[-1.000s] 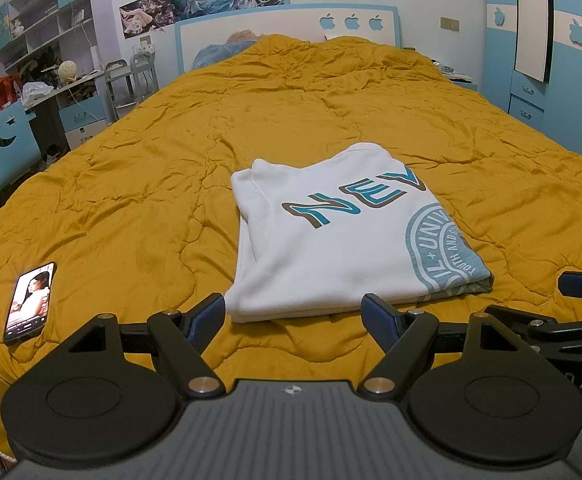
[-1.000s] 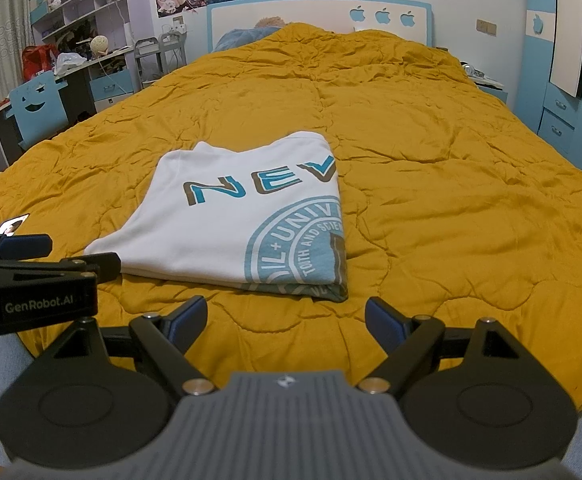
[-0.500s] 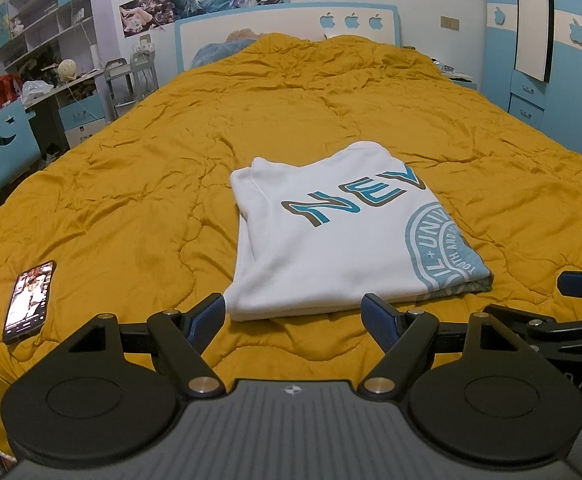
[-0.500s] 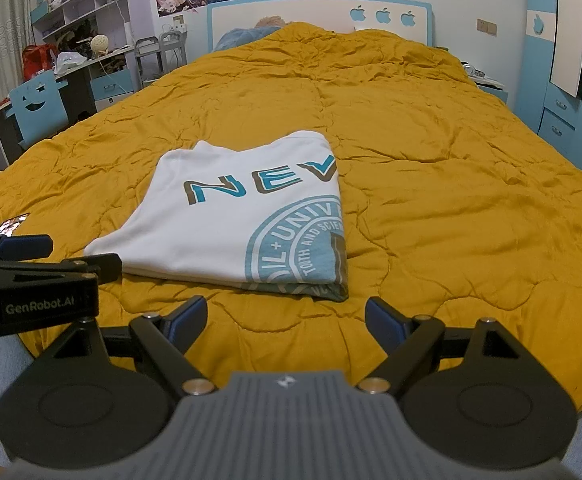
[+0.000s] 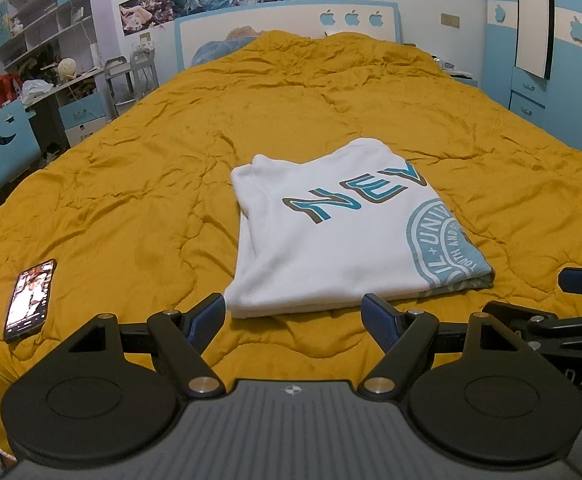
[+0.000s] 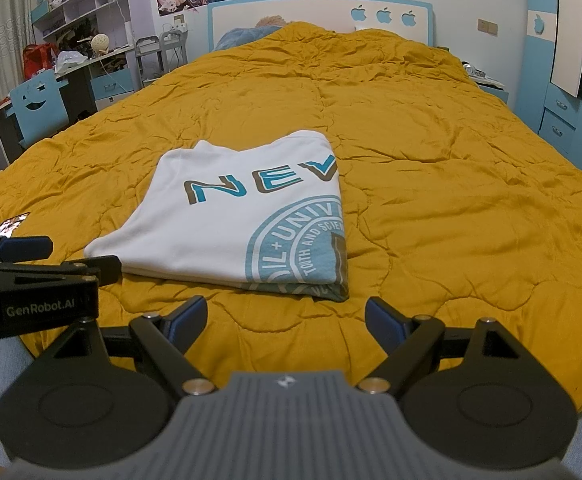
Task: Fold small clothes
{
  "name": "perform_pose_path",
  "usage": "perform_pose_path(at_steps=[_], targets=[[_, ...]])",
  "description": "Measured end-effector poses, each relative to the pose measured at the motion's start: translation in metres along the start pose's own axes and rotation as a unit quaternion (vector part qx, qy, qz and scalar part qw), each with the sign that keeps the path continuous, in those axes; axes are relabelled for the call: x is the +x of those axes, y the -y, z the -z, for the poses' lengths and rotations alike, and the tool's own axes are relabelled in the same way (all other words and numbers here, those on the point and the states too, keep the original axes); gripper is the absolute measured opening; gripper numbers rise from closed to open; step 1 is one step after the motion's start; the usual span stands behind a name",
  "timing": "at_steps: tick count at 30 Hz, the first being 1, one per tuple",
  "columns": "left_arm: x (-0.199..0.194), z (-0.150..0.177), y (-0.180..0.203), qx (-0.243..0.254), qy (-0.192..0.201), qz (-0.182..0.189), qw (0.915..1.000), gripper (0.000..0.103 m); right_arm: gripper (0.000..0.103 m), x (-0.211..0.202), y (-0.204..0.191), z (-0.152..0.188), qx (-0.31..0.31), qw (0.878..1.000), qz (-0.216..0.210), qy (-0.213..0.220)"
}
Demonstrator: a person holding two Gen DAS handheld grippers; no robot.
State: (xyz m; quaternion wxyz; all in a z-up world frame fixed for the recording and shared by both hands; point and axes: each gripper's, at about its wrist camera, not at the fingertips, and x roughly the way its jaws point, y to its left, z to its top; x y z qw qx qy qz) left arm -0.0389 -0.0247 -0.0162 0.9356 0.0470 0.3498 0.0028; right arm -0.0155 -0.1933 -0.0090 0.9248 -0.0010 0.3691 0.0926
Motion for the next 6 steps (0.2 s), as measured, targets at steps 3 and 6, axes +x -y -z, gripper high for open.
perform_pose_path(at_steps=[3, 6], targets=[[-0.0002, 0.0002, -0.0005, 0.001, 0.001, 0.001, 1.0, 0.091, 0.082, 0.0001, 0.0, -0.0002, -0.001, 1.0, 0.0, 0.0], [-0.0005, 0.0004, -0.0023, 0.0, 0.001, 0.004, 1.0, 0.091, 0.082, 0.0004, 0.0, -0.0002, 0.0, 1.0, 0.0, -0.001]])
